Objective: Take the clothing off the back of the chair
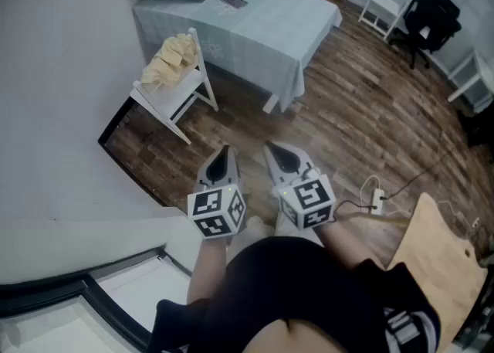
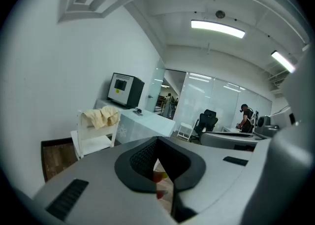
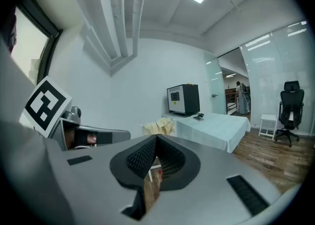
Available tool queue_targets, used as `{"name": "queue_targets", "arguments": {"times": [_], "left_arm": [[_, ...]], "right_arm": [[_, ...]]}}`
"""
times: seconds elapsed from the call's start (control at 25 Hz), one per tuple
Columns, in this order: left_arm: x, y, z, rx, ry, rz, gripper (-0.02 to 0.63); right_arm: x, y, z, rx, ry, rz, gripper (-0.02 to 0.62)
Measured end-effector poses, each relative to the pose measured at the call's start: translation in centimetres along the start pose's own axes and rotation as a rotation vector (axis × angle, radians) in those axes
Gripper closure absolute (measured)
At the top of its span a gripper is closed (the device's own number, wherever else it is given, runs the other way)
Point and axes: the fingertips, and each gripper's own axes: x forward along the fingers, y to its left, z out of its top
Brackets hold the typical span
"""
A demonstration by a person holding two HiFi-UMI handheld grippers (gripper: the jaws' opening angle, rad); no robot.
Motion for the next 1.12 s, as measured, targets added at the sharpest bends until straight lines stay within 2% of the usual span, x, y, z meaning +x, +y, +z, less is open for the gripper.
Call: {"name": "queue_targets", "arguments": {"times": [0.32,0.52,1.12], "left_arm": [[-0.3,1.1,0.4,-0.018,0.002,-0.02,0.609],[-0.2,1.6,1.0,-0.008,-0.01,-0.023,0.609],[-0.2,4.2,1.6,-0.035,-0.017,0.004,0.609]], "right_arm": [[1.0,1.2,0.4,-0.012,-0.01,-0.002,0.584],[1.7,2.3,0.6,0.036,0.004,0.034,0.584],[3.9,4.7,0.9,0.055,0.005,0.098,0.583]]}}
